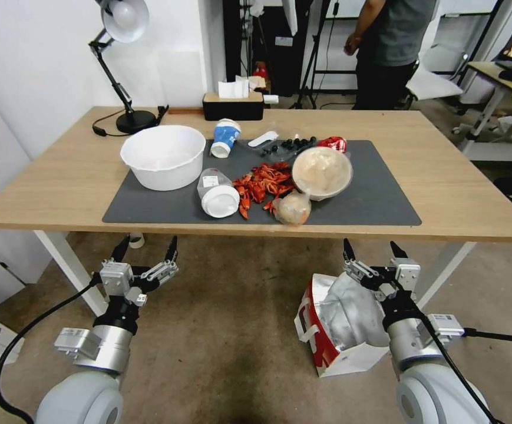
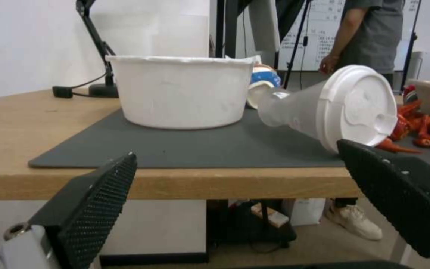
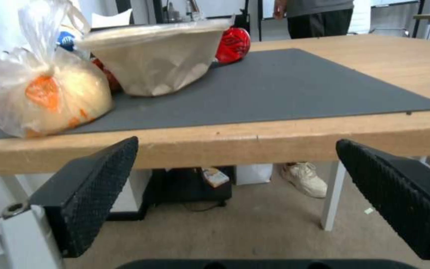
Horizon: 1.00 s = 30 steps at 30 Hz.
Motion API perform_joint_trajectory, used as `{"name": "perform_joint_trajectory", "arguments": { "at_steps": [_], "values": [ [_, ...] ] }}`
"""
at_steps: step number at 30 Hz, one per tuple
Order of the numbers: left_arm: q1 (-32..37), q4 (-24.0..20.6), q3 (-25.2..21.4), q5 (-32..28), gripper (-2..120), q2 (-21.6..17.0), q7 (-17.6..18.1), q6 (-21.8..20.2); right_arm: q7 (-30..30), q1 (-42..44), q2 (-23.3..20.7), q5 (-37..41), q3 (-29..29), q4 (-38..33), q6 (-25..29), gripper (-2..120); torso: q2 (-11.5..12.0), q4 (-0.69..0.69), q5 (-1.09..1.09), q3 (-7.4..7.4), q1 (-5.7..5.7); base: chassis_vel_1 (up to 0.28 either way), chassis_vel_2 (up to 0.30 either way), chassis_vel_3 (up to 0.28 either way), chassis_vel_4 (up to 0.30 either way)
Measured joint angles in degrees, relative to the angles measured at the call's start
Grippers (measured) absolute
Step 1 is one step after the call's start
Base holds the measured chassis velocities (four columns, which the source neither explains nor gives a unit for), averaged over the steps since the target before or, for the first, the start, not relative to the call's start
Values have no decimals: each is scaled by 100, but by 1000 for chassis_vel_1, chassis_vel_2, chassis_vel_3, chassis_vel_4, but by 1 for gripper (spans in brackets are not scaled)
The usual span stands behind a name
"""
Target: Pick up the food delivery bag from the floor and place it on the table.
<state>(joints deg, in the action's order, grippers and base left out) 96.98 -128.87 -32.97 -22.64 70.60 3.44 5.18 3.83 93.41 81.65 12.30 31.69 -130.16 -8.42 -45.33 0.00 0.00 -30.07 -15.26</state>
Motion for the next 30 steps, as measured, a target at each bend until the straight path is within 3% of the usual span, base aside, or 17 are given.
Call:
{"name": "perform_joint_trajectory", "arguments": {
  "at_steps": [30],
  "values": [
    [3,18,-4,-9,100,-21,-62,24,107,12,-12,-92,-31,9,-7,100,751,0,0,444,307,0,0,0,0]
  ]
}}
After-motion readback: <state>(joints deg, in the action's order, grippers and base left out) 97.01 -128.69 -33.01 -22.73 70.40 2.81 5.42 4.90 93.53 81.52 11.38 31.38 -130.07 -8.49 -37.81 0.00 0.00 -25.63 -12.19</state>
